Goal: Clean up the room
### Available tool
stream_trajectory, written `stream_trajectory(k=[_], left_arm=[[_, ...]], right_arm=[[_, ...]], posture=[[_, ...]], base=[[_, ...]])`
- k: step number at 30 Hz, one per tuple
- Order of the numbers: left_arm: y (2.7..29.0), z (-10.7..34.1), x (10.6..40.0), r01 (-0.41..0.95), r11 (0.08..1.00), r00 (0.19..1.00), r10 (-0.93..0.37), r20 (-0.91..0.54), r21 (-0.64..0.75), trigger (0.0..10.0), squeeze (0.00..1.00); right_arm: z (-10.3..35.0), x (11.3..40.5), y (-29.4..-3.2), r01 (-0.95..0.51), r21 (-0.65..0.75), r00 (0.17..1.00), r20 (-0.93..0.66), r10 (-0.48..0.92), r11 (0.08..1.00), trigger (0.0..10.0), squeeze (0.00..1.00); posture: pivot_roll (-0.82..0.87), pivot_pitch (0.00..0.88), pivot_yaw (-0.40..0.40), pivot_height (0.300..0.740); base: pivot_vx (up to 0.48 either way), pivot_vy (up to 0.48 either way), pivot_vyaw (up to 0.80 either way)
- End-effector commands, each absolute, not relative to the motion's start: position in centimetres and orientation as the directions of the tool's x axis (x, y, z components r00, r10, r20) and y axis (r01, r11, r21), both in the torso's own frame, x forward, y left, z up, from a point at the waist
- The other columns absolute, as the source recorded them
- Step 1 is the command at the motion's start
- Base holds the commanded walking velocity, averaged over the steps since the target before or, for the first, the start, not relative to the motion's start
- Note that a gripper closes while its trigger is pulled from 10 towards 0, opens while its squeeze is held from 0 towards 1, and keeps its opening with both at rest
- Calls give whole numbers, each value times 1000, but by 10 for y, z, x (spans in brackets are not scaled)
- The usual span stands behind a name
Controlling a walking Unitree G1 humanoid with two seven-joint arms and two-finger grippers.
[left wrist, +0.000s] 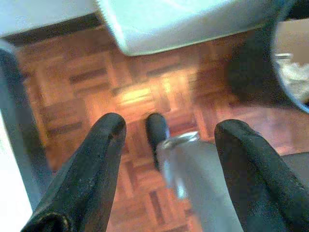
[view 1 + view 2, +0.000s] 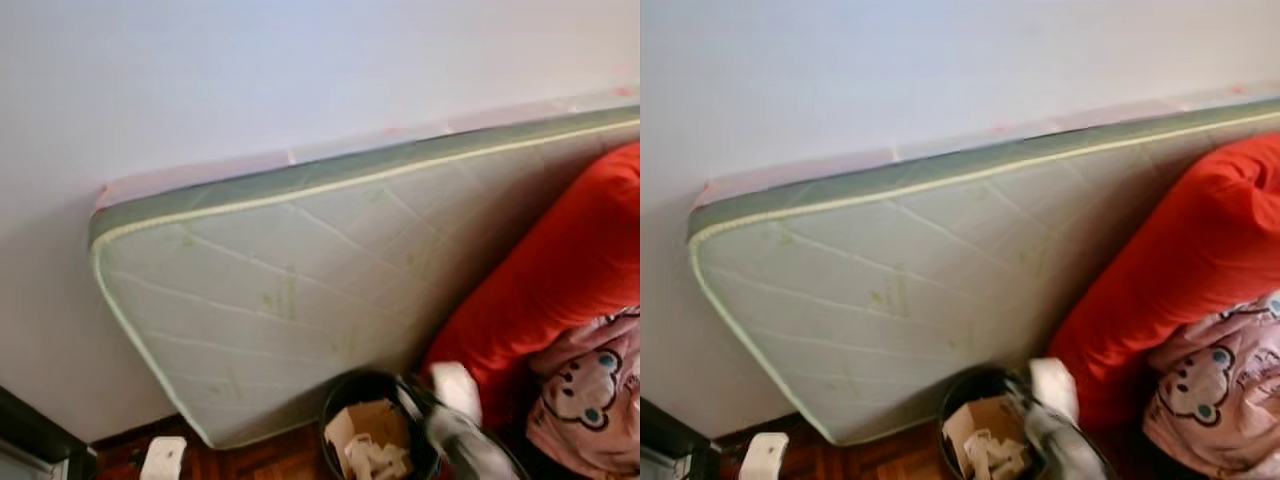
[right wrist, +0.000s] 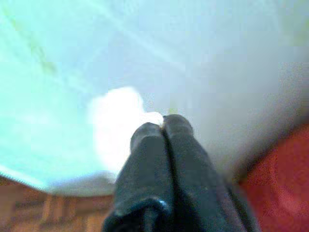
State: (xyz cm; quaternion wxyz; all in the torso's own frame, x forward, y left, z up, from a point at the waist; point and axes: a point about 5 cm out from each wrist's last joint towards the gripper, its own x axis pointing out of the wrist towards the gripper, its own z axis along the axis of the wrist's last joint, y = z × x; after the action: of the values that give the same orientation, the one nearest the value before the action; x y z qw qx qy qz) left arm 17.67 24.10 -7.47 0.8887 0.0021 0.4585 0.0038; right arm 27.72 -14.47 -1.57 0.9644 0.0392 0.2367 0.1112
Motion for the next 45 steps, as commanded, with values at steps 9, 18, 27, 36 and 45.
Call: stream_trajectory(k=[9,18,27,36,45], left_arm=[[245,-78,168,-17,1000,551,22,-834,15,10000,0],[244,-78,168,-21,1000,554,24,-832,14,10000,0],[244,-78,169,-16,1000,554,21,-832,14,10000,0],[245,-78,169,-11,1000,553,20,-833,16,10000,0],[244,-77,170,-15,1000,555,20,-831,14,10000,0]], right_arm=[[-32,259,-161,-144,126,830,-525,189,982,10000,0],[-35,257,-179,20,75,820,-572,27,997,10000,0],[-36,256,-181,45,90,826,-564,14,995,10000,0],[-36,256,-177,24,85,823,-567,28,996,10000,0],[-34,258,-173,-9,83,828,-558,54,997,10000,0]], posture=[[-6,0,-67,740],[-1,0,-72,740],[-14,0,-63,740],[-10,0,-65,740],[-10,0,-67,740]], base=[[0,0,0],[0,0,0],[0,0,0],[0,0,0],[116,0,0]])
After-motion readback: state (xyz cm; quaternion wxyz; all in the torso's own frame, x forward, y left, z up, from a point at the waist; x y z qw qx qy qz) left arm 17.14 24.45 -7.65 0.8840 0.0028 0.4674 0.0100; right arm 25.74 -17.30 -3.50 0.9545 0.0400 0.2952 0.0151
